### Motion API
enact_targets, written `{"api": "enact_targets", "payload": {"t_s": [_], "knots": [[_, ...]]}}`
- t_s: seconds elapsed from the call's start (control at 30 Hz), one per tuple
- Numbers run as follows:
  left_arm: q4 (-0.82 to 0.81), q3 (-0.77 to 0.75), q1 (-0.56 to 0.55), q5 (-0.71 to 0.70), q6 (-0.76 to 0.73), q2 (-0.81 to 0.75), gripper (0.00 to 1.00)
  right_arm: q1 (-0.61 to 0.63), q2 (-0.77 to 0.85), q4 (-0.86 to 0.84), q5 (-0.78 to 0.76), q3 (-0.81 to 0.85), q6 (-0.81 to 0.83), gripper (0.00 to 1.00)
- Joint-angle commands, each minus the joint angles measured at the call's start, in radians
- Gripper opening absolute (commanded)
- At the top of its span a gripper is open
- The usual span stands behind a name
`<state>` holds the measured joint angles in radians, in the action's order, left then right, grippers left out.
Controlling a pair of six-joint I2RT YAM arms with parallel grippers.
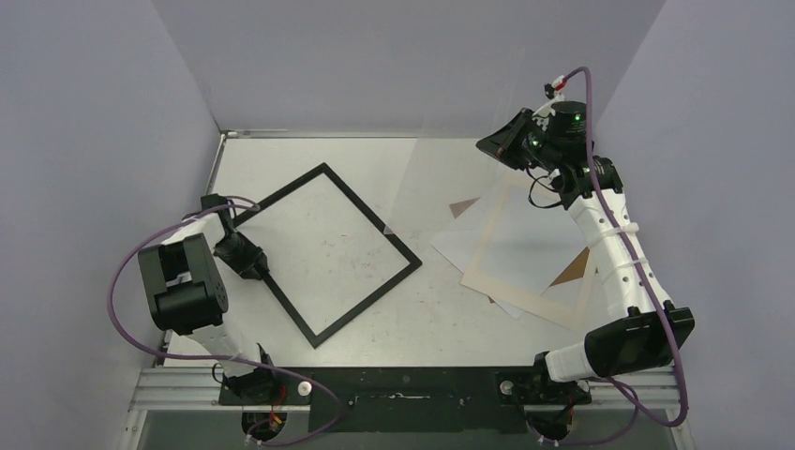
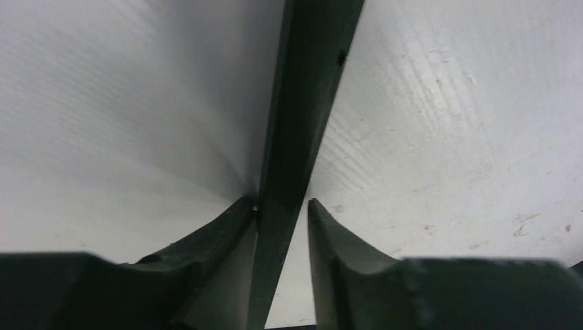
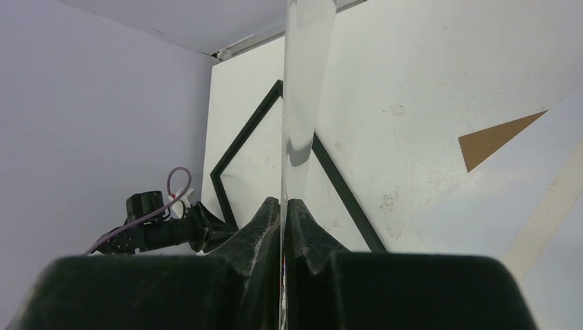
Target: Put the photo into the frame
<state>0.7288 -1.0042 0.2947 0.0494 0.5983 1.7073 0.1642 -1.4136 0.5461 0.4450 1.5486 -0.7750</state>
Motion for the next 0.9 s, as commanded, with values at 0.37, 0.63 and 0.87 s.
{"api": "enact_targets", "payload": {"t_s": [0.37,0.63,0.87], "knots": [[-0.097,-0.239,-0.110,0.206,-0.291,0.173,0.00,0.003,0.014,-0.085,0.026,0.027,-0.042,0.00],[-0.011,-0.390,-0.156,0.148,-0.421,0.281,0.00,0.014,-0.036,-0.067,0.092,0.035,-0.039,0.00],[0.011,-0.420,-0.195,0.137,-0.618,0.339,0.00,0.056,-0.099,-0.022,0.158,0.077,0.034,0.00]]}}
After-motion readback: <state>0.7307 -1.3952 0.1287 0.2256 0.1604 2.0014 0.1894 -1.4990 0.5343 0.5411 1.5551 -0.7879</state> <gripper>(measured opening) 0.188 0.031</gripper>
